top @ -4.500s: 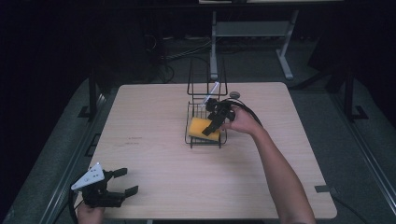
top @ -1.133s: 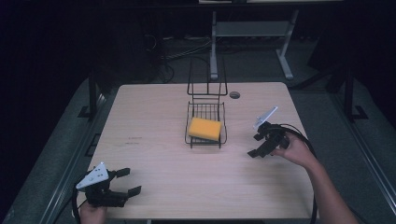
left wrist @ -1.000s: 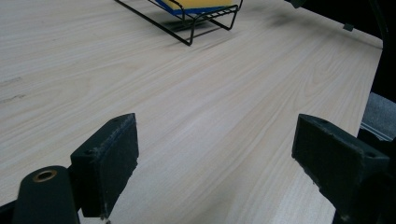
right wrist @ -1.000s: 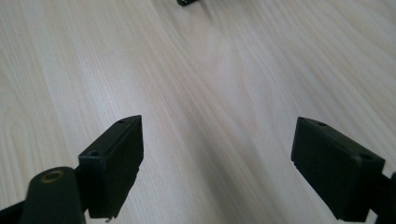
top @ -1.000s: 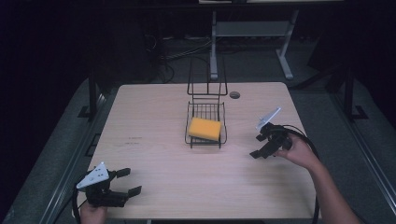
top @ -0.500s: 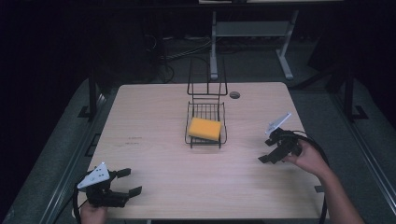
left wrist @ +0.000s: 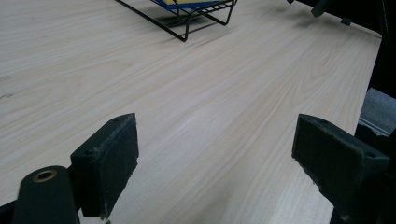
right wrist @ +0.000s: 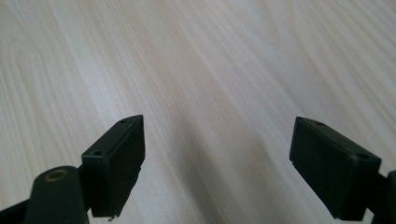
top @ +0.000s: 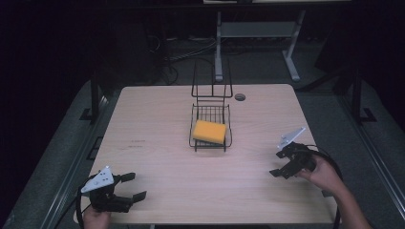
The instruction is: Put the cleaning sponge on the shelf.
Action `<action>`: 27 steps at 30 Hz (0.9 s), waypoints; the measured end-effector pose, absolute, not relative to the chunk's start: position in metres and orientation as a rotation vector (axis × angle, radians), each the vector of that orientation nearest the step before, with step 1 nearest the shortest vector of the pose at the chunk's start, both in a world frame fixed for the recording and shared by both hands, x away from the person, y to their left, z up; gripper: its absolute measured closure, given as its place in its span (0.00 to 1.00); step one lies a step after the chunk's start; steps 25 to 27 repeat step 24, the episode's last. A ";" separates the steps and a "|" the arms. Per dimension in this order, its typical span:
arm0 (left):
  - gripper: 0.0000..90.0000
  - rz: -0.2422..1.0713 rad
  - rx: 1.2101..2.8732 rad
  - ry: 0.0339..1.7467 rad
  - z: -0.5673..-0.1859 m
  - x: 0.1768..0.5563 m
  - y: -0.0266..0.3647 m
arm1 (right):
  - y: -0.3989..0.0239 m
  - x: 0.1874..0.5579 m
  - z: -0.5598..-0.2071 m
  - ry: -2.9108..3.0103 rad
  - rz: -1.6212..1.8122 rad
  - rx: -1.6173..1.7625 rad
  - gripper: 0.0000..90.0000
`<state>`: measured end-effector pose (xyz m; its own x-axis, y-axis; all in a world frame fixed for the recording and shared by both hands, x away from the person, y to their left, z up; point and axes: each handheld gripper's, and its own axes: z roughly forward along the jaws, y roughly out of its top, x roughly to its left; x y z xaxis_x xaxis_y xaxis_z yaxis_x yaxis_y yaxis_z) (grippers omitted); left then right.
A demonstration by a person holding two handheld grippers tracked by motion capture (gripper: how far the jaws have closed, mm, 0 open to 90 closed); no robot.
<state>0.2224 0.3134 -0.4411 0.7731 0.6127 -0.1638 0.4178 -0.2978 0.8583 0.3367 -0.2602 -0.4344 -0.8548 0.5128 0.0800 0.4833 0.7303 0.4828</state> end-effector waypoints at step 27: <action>0.16 0.220 1.951 0.778 -0.443 0.226 0.309 | -0.254 0.276 -0.431 2.749 0.843 0.706 0.20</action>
